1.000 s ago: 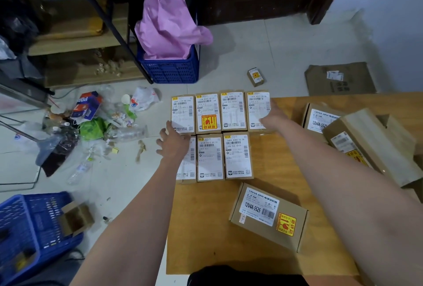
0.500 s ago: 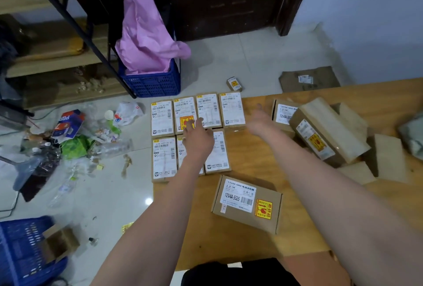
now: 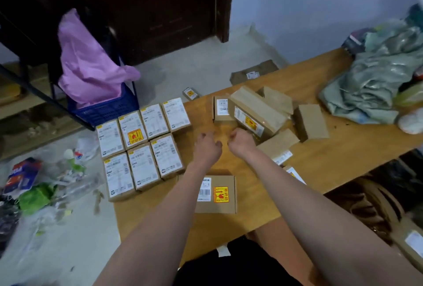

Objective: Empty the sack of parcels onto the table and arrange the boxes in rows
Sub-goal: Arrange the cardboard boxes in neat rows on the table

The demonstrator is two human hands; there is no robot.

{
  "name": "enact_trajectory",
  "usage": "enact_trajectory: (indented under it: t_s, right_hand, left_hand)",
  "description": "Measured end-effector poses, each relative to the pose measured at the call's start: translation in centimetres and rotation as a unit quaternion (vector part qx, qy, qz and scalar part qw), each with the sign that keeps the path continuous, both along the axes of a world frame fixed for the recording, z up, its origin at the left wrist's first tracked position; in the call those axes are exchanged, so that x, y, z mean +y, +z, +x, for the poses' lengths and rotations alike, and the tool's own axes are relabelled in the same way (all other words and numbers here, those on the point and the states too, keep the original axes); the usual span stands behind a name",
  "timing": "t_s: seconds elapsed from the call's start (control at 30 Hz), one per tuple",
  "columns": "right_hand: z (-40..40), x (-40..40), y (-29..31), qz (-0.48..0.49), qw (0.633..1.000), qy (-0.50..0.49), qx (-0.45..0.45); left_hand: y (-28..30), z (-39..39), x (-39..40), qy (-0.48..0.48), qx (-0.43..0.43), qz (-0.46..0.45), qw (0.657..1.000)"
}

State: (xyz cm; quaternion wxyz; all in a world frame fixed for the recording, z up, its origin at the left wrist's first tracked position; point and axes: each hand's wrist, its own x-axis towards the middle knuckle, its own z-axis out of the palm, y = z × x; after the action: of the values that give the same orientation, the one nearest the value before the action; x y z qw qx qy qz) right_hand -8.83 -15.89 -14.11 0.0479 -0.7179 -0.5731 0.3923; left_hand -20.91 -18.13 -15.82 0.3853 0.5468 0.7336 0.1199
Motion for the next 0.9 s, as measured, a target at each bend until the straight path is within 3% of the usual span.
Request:
enact_trajectory:
  t_s: [0.27,0.43,0.6,0.9]
  right_hand:
    - [5.6,0.1,3.2,0.009,0.990,-0.067,0.126]
    - [9.3,0.6,3.7,0.115,0.986,-0.119,0.006]
    - [12.4,0.0,2.5,0.092,0.981,-0.159,-0.060]
    - [13.4,1.0,3.0,0.080,0.981,-0.176,0.016]
  left_hand:
    - [0.9,7.5,-0.7,-0.122,-0.057,-0.077,0.988]
    - [1.0,10.1,-1.0,-0.125,-0.073,-0.068,0.987]
    - [0.6,11.4,-0.9,-0.117,-0.048,-0.053,0.991]
    - [0.5,8.3,-1.2,-0.092,-0.082,-0.044,0.991]
